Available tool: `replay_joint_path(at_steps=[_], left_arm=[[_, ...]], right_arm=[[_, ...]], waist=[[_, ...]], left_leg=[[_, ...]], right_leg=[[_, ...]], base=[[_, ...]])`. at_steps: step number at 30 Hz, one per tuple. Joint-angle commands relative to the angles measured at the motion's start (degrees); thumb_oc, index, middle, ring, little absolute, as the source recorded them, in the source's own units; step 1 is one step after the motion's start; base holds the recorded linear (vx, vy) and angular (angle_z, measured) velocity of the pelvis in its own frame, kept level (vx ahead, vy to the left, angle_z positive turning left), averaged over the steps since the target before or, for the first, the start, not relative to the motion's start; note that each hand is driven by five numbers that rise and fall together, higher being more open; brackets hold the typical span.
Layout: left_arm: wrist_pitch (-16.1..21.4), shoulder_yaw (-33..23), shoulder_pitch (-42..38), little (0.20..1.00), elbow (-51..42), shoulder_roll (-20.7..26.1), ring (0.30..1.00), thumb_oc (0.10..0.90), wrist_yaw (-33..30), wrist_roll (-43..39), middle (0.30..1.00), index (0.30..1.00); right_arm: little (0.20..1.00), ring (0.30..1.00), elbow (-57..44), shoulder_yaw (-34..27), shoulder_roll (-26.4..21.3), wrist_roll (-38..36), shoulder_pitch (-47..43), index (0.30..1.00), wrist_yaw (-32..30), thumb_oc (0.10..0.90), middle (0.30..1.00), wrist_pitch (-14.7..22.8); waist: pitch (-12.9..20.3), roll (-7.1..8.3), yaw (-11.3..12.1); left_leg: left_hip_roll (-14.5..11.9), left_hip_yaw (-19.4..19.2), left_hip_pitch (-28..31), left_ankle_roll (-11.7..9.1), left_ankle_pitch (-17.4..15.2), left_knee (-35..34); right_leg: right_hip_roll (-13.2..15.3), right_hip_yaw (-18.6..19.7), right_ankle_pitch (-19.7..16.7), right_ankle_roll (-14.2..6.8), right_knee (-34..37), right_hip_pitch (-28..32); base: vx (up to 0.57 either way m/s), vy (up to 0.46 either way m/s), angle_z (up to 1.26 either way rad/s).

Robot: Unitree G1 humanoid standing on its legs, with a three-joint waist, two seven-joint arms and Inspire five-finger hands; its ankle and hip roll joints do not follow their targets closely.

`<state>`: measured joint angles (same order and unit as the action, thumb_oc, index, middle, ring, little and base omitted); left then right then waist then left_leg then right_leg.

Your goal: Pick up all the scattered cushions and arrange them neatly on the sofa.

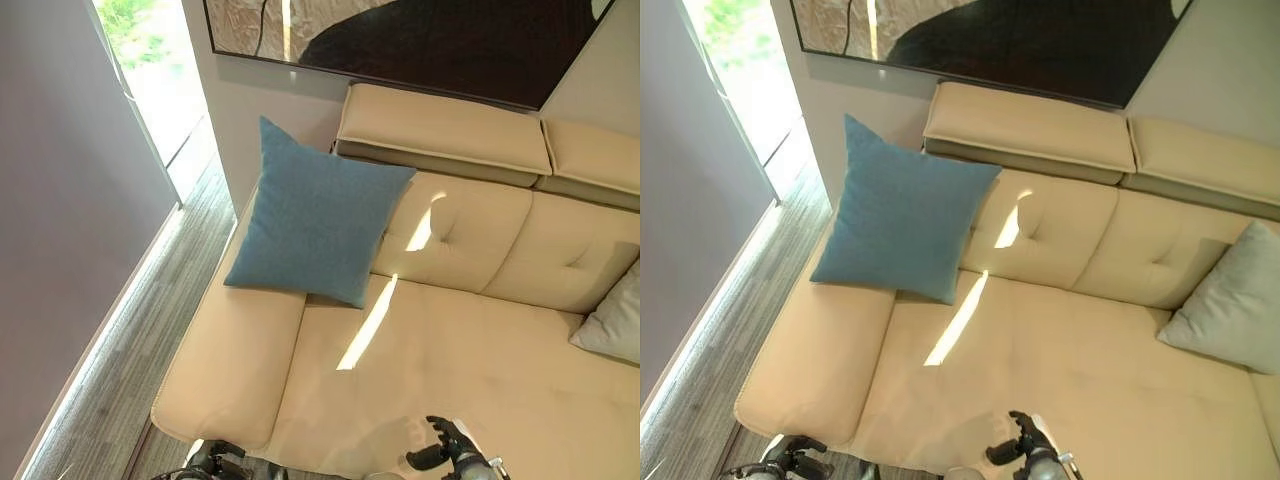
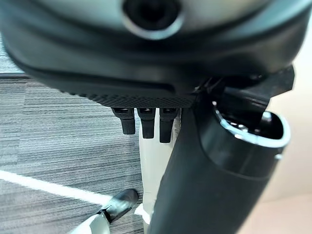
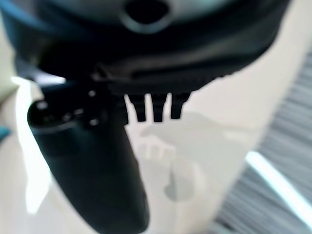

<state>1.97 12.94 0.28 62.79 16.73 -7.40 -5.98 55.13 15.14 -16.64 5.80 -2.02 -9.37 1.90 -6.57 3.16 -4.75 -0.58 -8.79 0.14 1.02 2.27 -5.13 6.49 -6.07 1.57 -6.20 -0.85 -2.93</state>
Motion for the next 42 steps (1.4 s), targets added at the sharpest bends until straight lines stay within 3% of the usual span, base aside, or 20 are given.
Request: replay_joint_path(at_steps=[1,4,5,14,16,20,27,31,36,42], left_arm=[[8.4,-4.9,-5.8,0.9,-12.9,3.2,0.9,0.8,-5.3,-5.5,0.9,0.9],[9.4,-6.0,-5.3,0.9,-18.8,3.2,0.9,0.8,-6.5,-7.4,0.9,0.9],[10.3,-7.0,-4.9,0.9,-24.6,3.2,0.9,0.8,-7.2,-9.8,0.9,0.9],[11.6,-10.0,-2.8,0.9,-41.1,3.9,0.9,0.8,-5.7,-15.3,0.9,0.9],[11.6,-11.5,-0.9,0.9,-48.3,5.3,0.9,0.8,-2.8,-19.0,0.9,0.9],[9.9,-14.7,3.2,0.9,-55.5,12.6,0.9,0.8,-0.1,-13.8,0.9,0.9],[7.7,-21.6,8.8,0.9,-51.7,11.5,0.9,0.8,-4.0,-4.4,0.9,0.9],[9.2,-24.3,10.8,0.9,-54.8,8.6,0.9,0.8,-5.5,-5.6,0.9,0.9],[10.3,-21.8,8.3,0.9,-57.0,8.8,0.9,0.8,-5.7,-6.6,0.9,0.9],[10.0,-15.4,0.5,0.9,-57.1,9.3,0.9,0.8,-8.9,-2.6,0.9,0.9]], right_arm=[[0.9,0.9,-4.2,-2.0,-3.4,-1.3,-2.0,0.9,-4.0,0.8,0.9,2.2],[0.9,0.9,-9.8,-3.3,-5.1,-1.4,-2.0,0.9,-4.8,0.8,0.9,2.7],[0.9,0.9,-14.0,-4.3,-6.7,-1.3,-2.2,0.9,-5.2,0.8,0.9,2.9],[0.9,0.9,-21.5,-7.1,-9.7,0.3,-1.1,0.9,-5.4,0.8,0.9,2.5],[0.9,0.9,-22.6,-7.8,-10.4,0.6,0.4,0.9,-4.3,0.8,0.9,2.4],[0.9,0.9,-22.7,-8.3,-11.2,0.9,1.9,0.9,-2.2,0.8,0.9,1.9],[0.9,0.9,-20.8,-10.6,-9.6,0.3,3.6,0.9,-1.7,0.8,0.9,1.7],[0.9,0.9,-21.3,-11.7,-9.5,-0.3,5.0,0.9,-2.0,0.8,0.9,2.0],[0.9,0.9,-20.4,-10.7,-9.2,-0.2,4.8,0.9,-2.4,0.8,0.9,2.5],[0.9,0.9,-22.1,-8.4,-9.0,-0.5,3.4,0.9,-3.5,0.8,0.9,3.4]], waist=[[3.9,2.45,0.7],[4.1,2.53,0.6],[3.9,2.58,0.5],[3.1,1.46,0.7],[2.8,0.42,0.8],[2.7,-1.18,1.5],[2.8,-2.33,3.6],[2.5,-2.38,4.3],[2.5,-2.22,4.2],[2.6,-2.02,2.1]], left_leg=[[0.8,0.0,1.2,-2.5,-4.9,0.7],[0.4,-0.3,1.2,-2.9,-4.5,0.1],[0.1,-0.2,0.6,-3.3,-4.2,0.1],[-1.2,1.1,-1.9,-4.8,-2.8,0.1],[-1.2,1.5,-1.3,-4.9,-2.7,0.1],[-1.2,1.9,-0.5,-5.0,-2.6,0.1],[-1.0,3.3,0.3,-5.3,-2.2,0.1],[-1.2,4.3,0.2,-5.6,-1.8,0.1],[-1.5,4.8,0.1,-6.0,-1.6,0.1],[-2.2,3.8,-0.1,-6.4,-1.8,0.1]], right_leg=[[1.8,0.9,-3.0,-3.8,0.9,-0.6],[1.5,0.7,-3.1,-3.6,2.3,-0.2],[1.1,0.4,-3.2,-3.4,3.7,0.0],[0.0,-1.2,-2.0,-2.8,5.9,0.5],[-0.1,-1.5,-1.6,-2.6,5.9,1.6],[-0.2,-1.9,-1.0,-2.4,5.9,2.9],[-0.4,-3.4,0.3,-1.7,5.9,4.6],[-0.7,-4.4,0.8,-1.3,5.9,5.2],[-1.0,-5.1,1.0,-1.0,5.9,5.4],[-1.2,-4.8,1.0,-1.3,5.9,5.0]], base=[[0.06,-0.069,0.07],[0.02,-0.068,0.01],[-0.01,-0.06,0.01],[-0.03,-0.094,0.15],[0.01,-0.049,0.22],[0.0,-0.03,0.11],[0.0,-0.041,0.09],[-0.02,-0.035,0.06],[0.0,-0.03,0.25],[0.0,-0.011,0.06]])
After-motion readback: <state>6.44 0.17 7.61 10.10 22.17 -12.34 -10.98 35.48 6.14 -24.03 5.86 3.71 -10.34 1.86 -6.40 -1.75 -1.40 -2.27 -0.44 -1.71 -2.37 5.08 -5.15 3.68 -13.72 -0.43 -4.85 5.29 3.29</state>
